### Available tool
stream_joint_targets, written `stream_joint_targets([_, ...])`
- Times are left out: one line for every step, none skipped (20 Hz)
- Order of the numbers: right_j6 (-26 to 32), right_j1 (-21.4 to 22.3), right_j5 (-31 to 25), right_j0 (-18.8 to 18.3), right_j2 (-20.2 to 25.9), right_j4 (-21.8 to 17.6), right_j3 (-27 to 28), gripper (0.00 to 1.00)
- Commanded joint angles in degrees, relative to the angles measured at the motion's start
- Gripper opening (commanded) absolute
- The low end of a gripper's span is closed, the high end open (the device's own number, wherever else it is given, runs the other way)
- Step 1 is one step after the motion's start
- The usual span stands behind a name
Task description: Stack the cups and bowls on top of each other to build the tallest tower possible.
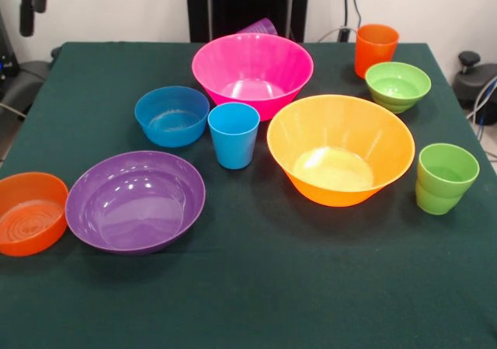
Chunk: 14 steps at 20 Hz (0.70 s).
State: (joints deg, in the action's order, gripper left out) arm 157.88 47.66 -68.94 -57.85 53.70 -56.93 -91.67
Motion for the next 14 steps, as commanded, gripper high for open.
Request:
stream_joint_targets([-22.29,-4.91,4.9,6.57,-7.78,-7.19,-5.09,1.0])
stream_joint_targets([-22.82,-4.9,5.06,7.06,-8.23,-7.48,-5.1,1.0])
stream_joint_targets([-22.98,-4.95,5.3,7.46,-8.72,-7.62,-5.0,1.0])
stream_joint_targets([-23.13,-5.0,5.48,7.75,-9.09,-7.75,-4.92,1.0])
stream_joint_targets([-24.42,-5.55,5.83,8.72,-9.64,-8.35,-5.13,1.0])
stream_joint_targets([-26.02,-6.49,6.38,9.91,-10.28,-8.94,-5.33,1.0])
stream_joint_targets([-26.12,-6.57,6.59,10.16,-10.53,-8.79,-5.29,1.0])
stream_joint_targets([-26.21,-6.64,6.73,10.29,-10.65,-8.52,-5.21,1.0])
stream_joint_targets([-27.68,-7.65,7.42,11.12,-11.03,-8.75,-5.14,1.0])
stream_joint_targets([-29.04,-8.55,7.95,11.92,-11.39,-9.03,-4.89,1.0])
stream_joint_targets([-29.25,-8.85,8.17,12.15,-11.5,-8.89,-4.66,1.0])
stream_joint_targets([-29.45,-9.12,8.41,12.3,-11.55,-8.65,-4.44,1.0])
stream_joint_targets([-30.67,-10.1,9.15,12.88,-11.81,-8.76,-4.14,1.0])
stream_joint_targets([-30.98,-10.43,9.42,13.17,-11.96,-8.7,-3.87,1.0])
